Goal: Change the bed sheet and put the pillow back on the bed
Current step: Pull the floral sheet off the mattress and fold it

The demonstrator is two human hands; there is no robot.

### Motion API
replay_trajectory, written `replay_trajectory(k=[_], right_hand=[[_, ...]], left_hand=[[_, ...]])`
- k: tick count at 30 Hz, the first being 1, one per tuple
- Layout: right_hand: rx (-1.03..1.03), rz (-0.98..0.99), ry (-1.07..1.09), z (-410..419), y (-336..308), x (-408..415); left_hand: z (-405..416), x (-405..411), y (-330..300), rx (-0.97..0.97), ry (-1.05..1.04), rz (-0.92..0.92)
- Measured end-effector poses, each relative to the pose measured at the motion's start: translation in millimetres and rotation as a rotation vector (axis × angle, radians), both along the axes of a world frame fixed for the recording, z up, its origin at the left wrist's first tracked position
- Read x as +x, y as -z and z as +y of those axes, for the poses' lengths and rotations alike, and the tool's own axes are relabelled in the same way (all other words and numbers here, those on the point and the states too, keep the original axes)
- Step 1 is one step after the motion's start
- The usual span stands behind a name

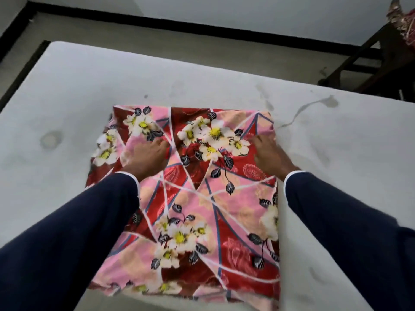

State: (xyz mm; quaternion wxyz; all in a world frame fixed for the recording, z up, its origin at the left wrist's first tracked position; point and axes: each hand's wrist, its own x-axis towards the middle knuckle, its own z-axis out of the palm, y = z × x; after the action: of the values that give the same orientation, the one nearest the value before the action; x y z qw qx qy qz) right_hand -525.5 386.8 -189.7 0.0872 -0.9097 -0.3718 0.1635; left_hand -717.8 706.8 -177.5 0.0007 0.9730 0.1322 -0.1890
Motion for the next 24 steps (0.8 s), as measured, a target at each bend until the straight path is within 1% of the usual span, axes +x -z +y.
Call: replay_trajectory(k=[2, 4, 7, 10, 11, 15, 17, 20, 23, 24], right_hand=[[0.021, -0.121, -0.003, 20, 3, 38], [0.032, -0.168, 0.014, 37, 10, 70], [-0.010, -0.092, 0.098, 57, 32, 112], [-0.150, 0.095, 0.151, 59, 52, 144], [-0.164, 0.148, 0.154, 56, 57, 152], [-0.040, 0.266, 0.218, 42, 68, 165], [-0.009, 0.277, 0.243, 40, 70, 168], [0.014, 0.299, 0.261, 39, 77, 171], [0.058, 0.260, 0.261, 35, 81, 170], [0.082, 0.234, 0.250, 34, 79, 169]], left_hand=[[16, 32, 12, -0.040, -0.044, -0.016], [26, 57, 26, -0.100, -0.076, -0.005], [32, 87, 49, -0.089, -0.124, 0.013], [35, 101, 66, -0.072, -0.180, 0.058], [37, 103, 71, -0.081, -0.203, 0.066], [51, 111, 79, -0.108, -0.211, 0.014], [58, 117, 78, -0.104, -0.200, -0.017], [71, 129, 79, -0.097, -0.153, 0.018], [74, 133, 82, -0.049, -0.107, 0.080], [72, 134, 82, -0.016, -0.105, 0.070]])
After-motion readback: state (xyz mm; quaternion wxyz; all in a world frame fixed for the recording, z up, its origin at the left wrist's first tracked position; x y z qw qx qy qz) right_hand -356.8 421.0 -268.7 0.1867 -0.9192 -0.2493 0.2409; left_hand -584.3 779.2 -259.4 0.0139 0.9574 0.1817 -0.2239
